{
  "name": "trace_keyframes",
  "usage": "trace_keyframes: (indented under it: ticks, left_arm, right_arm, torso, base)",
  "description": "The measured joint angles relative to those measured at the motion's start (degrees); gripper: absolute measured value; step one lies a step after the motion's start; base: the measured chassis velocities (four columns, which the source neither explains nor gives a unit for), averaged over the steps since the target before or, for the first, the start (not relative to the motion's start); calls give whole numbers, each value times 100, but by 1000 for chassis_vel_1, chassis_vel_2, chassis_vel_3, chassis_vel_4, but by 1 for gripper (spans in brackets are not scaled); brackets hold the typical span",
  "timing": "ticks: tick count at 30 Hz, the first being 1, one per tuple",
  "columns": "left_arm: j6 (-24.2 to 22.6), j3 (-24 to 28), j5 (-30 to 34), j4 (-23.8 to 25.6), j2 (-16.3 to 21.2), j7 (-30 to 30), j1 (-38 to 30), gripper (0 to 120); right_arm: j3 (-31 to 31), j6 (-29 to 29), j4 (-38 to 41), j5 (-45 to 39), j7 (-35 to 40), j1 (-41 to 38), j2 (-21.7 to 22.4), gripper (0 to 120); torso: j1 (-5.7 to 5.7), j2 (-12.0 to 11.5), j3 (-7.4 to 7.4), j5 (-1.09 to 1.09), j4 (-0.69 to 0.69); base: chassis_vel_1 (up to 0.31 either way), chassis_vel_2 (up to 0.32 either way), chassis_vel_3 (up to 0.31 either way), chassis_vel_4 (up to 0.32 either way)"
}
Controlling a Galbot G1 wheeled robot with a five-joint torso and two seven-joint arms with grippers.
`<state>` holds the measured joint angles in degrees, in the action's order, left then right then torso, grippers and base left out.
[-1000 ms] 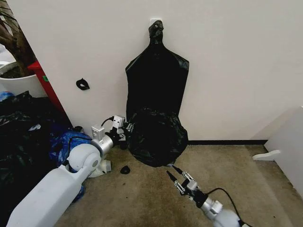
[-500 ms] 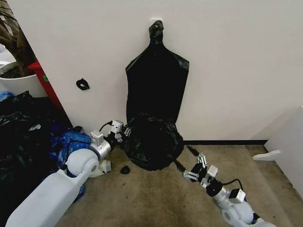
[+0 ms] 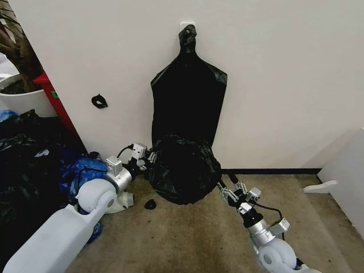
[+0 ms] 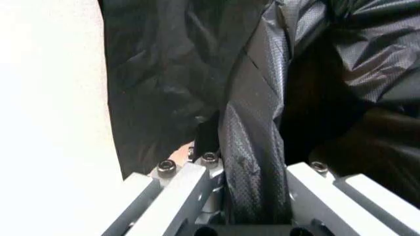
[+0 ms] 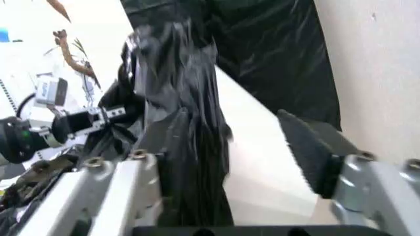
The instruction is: Place the garbage bag over the trash bin.
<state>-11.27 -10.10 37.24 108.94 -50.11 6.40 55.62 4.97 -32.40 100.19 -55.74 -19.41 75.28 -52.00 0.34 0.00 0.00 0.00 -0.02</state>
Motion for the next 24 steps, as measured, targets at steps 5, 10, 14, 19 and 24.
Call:
trace_keyframes:
  ticks: [5,10,14,19,24]
  left_arm:
    - [-4,-1,1,3,-2,1,-3,1]
    - [-7,22,3,1,-2,11,-33,1]
    - [-9,36,5,-7,-2,28,-43,1]
    - [-8,67,12,-34,-15,112,-50,1]
    - [11,104,97,-47,-51,149,-50,1]
  right_arm:
    - [15,5,-27,-34,-22,-5,-3,30]
    - [34,-6,-94,2,-115,-39,-9,10]
    - [47,-16,-186,271,45,-93,-40,0]
    - [62,81,-264,786,943,-223,-109,0]
    - [85,168,-425,1375,1518,-317,-151,0]
  torso:
    - [0,0,0,0,0]
    - [0,0,0,0,0]
    - [0,0,0,0,0]
    - [0,0,0,0,0]
    - [0,0,0,0,0]
  base:
    - [0,0,0,0]
    - [0,0,0,0]
    - [0,0,0,0]
    - [0,0,0,0]
    - [0,0,0,0]
